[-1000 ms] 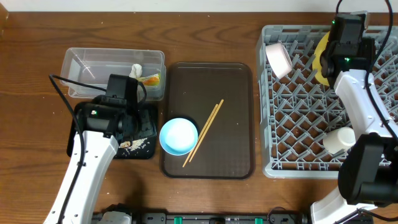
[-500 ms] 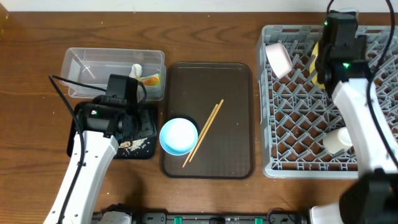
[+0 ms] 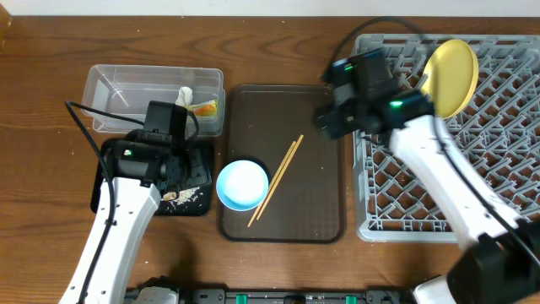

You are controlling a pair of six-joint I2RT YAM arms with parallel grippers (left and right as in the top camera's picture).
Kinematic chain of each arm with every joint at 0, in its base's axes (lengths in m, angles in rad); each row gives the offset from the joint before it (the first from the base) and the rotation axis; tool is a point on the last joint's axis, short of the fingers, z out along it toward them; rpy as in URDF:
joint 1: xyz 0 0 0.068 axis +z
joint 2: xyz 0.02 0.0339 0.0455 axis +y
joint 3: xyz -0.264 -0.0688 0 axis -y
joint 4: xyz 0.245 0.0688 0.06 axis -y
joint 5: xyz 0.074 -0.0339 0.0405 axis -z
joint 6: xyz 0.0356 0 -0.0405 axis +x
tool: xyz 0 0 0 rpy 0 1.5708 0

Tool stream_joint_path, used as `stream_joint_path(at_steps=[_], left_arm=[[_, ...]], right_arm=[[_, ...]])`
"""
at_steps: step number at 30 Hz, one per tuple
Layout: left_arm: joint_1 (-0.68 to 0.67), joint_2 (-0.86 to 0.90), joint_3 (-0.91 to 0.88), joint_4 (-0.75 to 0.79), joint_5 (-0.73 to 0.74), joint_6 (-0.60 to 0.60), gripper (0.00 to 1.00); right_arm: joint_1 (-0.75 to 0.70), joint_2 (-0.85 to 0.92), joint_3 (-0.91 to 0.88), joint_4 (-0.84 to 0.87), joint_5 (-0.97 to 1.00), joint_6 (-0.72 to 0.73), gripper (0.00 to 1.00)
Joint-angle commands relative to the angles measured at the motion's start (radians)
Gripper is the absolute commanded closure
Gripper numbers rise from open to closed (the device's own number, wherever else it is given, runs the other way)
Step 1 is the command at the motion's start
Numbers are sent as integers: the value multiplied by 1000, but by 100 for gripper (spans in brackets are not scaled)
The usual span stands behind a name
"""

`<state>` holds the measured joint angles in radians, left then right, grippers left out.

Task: Sort waste into correct bins and load items into the dishwasher rack
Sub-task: 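Reach the right gripper to the light-blue bowl and grasp its rim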

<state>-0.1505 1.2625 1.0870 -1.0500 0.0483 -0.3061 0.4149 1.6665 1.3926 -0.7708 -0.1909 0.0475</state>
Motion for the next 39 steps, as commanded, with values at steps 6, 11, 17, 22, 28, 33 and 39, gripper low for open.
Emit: stream_joint_path(at_steps=[6,11,17,22,28,33,39], left_arm=[[5,6,-3,-57,-243,-124,36],[5,6,-3,-61,-248,-130,36],[5,6,-3,-61,-248,-130,36],[5,6,-3,-61,-248,-130,36],[5,6,-3,-64,-248,-130,36],[5,6,-3,-64,-248,-130,37],[5,6,-3,-64,-248,-130,36]], right_arm=[[173,171,0,3,-79,134,38],[244,262,0,28,-79,188,41],[300,341,0,51,-70,237,54],[316,377,0,79,-68,280,78],[301,353,2,110,-63,282,99],[242,263,19,88,5,280,99],[112,55,20,34,233,233,99]])
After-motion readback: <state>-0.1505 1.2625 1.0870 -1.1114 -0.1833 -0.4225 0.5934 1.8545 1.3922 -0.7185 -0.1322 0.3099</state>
